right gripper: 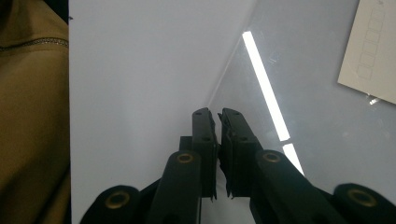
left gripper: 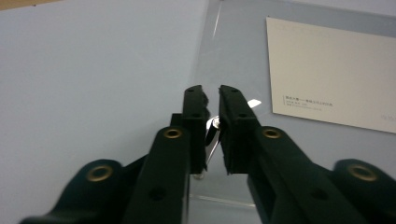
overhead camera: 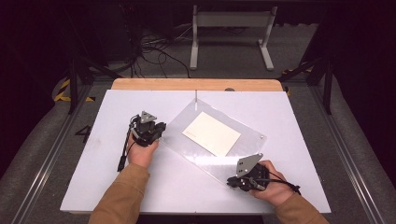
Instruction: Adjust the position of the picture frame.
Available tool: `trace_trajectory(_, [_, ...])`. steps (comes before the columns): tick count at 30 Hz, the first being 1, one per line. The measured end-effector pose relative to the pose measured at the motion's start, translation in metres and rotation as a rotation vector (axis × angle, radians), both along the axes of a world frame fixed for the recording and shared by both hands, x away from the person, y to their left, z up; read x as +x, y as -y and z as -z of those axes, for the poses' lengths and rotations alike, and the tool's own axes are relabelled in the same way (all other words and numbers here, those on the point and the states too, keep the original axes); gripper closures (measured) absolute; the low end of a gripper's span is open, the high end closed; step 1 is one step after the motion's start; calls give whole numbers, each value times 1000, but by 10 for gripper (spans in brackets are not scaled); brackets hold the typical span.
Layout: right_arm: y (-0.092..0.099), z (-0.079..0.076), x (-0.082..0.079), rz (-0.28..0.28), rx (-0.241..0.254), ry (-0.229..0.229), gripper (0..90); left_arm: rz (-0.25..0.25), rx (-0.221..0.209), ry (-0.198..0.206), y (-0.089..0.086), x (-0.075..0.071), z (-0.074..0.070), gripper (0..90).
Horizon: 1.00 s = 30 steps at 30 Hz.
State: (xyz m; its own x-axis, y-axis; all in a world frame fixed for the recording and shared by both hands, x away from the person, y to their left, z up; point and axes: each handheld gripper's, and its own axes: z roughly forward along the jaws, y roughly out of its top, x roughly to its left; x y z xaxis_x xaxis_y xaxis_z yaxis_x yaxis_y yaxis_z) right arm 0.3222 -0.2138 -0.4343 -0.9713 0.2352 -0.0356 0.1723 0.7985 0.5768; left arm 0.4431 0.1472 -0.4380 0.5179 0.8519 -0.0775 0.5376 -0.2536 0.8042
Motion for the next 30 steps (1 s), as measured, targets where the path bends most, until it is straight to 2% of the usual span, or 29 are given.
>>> trace_trajectory(2, [0,0,0,3,6,-5,842,-20,-6,-1,-4,-5,-3,631])
trace_trajectory(5, [0,0,0,9,0,-2,841,-39,-37,5,-17,-19,-9,532])
trace_trajectory(6, [0,0,0,9,0,-2,841,-39,-37,5,-17,-19,-9,523])
trace_trajectory(8, [-1,0,-1,15,-1,-4,842,-41,-62,24,-24,-30,-11,525])
trace_trajectory(12, [-4,0,-2,35,3,-14,843,-30,-65,12,-38,-52,-7,524])
trace_trajectory(15, [-10,0,-7,38,-3,-7,843,3,-90,-13,-44,-65,-3,524])
trace_trajectory(19, [-18,1,-12,41,7,-8,845,57,-76,-35,-49,-81,3,534])
trace_trajectory(20, [-20,2,-12,40,15,-5,900,62,-84,-37,-50,-84,4,536])
trace_trajectory(21, [-25,5,-12,-3,67,-89,900,67,-91,-40,-50,-85,3,539])
trace_trajectory(22, [-36,16,-15,-61,101,-182,900,71,-91,-36,-51,-86,3,540])
trace_trajectory(23, [-45,16,-21,-62,75,-155,900,72,-89,-34,-50,-87,2,540])
trace_trajectory(24, [-51,8,-25,-81,20,-63,900,75,-89,-33,-50,-87,2,540])
trace_trajectory(25, [-54,-1,-28,-72,-7,17,900,76,-86,-33,-49,-88,3,541])
trace_trajectory(26, [-55,-8,-28,-75,20,22,900,79,-80,-34,-49,-88,4,541])
trace_trajectory(27, [-54,-13,-26,-79,61,2,900,84,-74,-37,-48,-88,5,541])
trace_trajectory(29, [-50,-17,-22,-69,58,9,889,86,-72,-42,-48,-88,7,542])
trace_trajectory(30, [-45,-17,-17,-43,69,11,853,86,-71,-42,-48,-88,7,541])
